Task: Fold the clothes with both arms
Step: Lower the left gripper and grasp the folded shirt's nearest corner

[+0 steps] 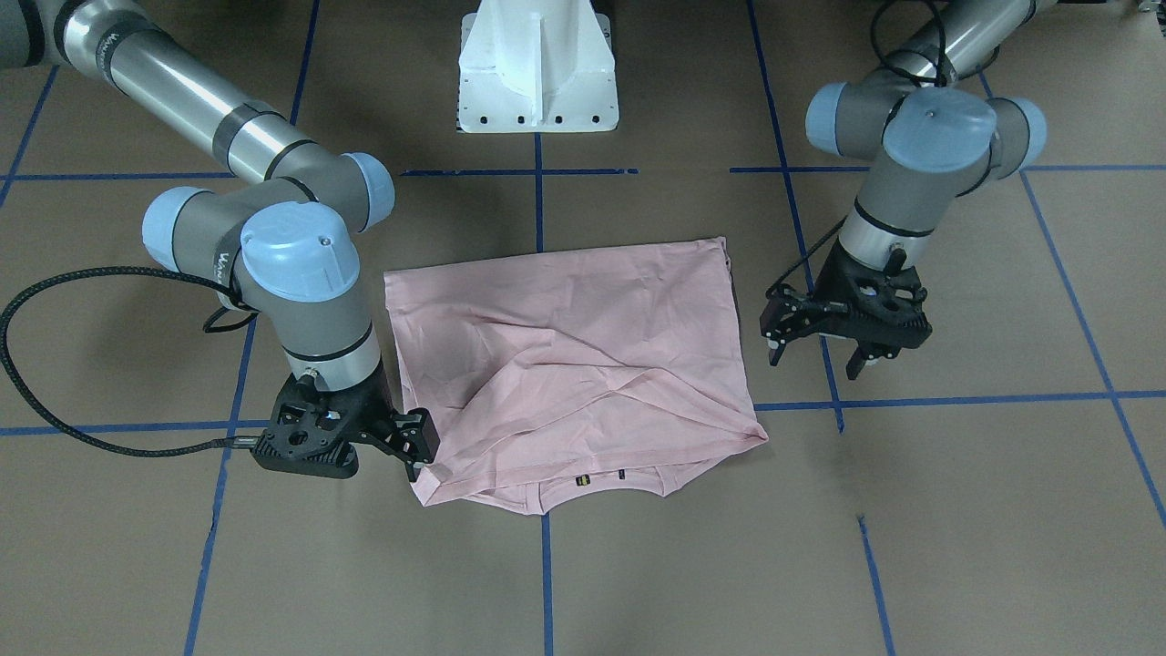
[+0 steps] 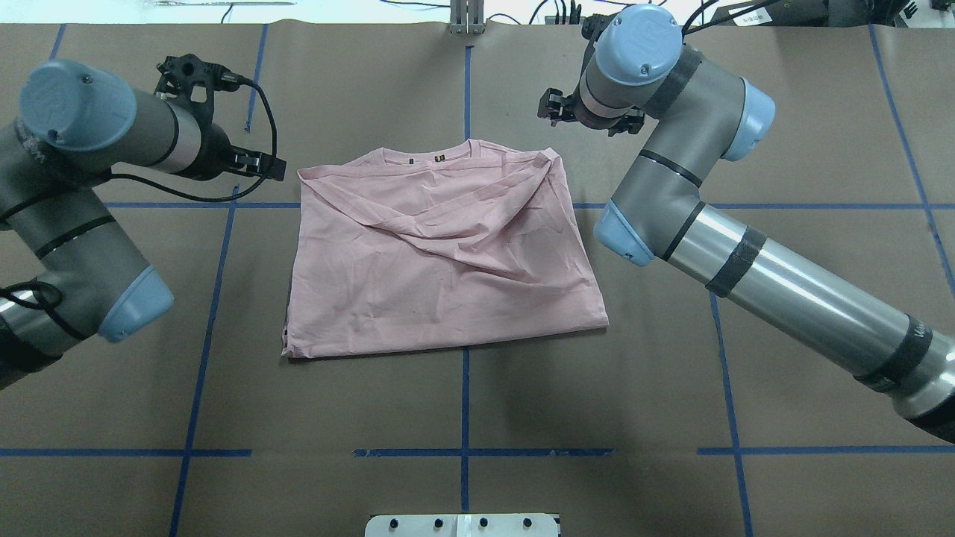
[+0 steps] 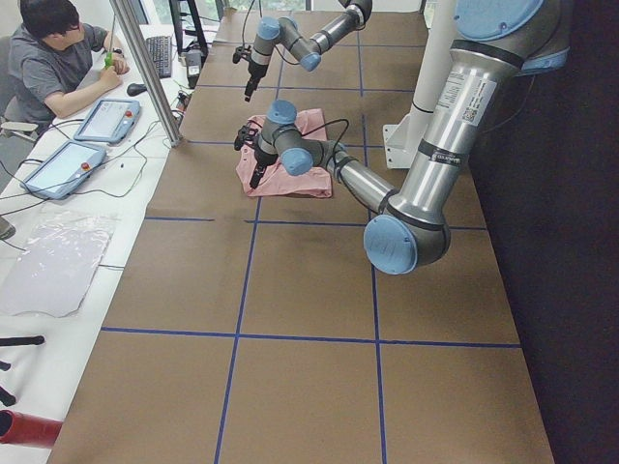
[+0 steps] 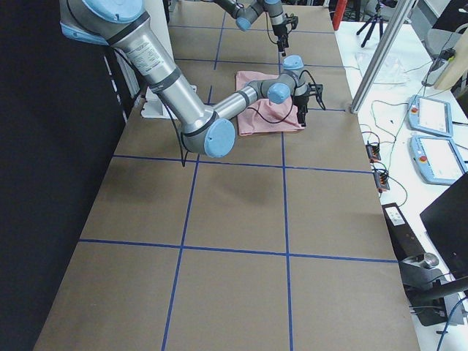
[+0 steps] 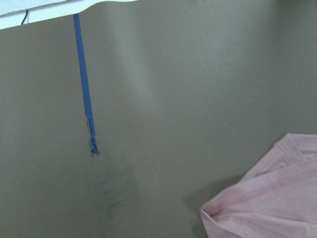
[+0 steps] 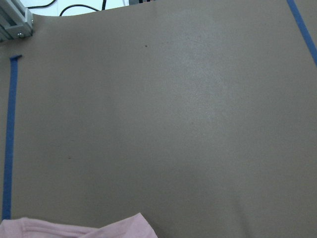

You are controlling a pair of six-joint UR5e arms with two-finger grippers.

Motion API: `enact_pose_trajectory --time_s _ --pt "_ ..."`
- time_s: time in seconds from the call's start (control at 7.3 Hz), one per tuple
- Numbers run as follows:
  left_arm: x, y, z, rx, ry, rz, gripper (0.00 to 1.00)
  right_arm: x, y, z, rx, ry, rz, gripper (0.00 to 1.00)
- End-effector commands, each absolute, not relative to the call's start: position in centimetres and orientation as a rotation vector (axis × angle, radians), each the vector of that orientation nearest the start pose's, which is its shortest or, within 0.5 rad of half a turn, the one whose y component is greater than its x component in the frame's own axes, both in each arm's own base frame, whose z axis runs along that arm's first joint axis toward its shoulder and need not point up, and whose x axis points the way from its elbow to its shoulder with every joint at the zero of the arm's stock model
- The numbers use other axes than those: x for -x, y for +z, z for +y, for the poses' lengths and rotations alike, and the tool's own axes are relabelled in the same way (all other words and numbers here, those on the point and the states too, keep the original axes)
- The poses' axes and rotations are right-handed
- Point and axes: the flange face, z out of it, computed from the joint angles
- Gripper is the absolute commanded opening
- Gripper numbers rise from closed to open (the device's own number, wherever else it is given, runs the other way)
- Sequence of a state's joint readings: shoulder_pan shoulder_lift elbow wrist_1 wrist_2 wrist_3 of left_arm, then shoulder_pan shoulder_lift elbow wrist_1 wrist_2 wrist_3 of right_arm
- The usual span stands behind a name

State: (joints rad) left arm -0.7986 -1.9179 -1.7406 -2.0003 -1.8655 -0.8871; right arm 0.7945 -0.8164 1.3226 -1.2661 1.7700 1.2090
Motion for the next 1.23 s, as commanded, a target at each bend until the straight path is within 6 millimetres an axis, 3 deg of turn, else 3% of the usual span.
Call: enact_pose_trajectory --time_s 0.0,0.14,0.27,0.41,0.82,0.96,1.1 --pt "-37.3 34.8 -43.4 -0.343 -0.036 0.934 0.87 45.8 27.4 -62.8 -0.291 0.326 -0.793 1.00" --pt "-40.1 35.3 -40.4 -0.295 -0.079 0.935 0.72 45.7 27.5 -62.8 -0.290 0.326 -0.791 1.00" --pt "-43.1 35.6 -37.5 -0.264 -0.102 0.933 0.70 45.6 27.6 -62.7 -0.292 0.327 -0.792 1.00" --pt "-44.6 35.8 -35.9 -0.242 -0.096 0.933 0.70 45.6 27.7 -62.6 -0.292 0.327 -0.792 1.00" --pt "-46.0 36.7 -34.5 -0.218 -0.070 0.917 0.70 45.6 27.9 -62.6 -0.291 0.327 -0.789 1.00" --pt "-46.5 36.9 -34.0 -0.211 -0.059 0.914 0.67 45.5 28.1 -62.6 -0.290 0.328 -0.788 1.00" --pt "-46.8 37.1 -33.6 -0.206 -0.052 0.910 0.58 45.5 28.1 -62.6 -0.290 0.326 -0.788 1.00"
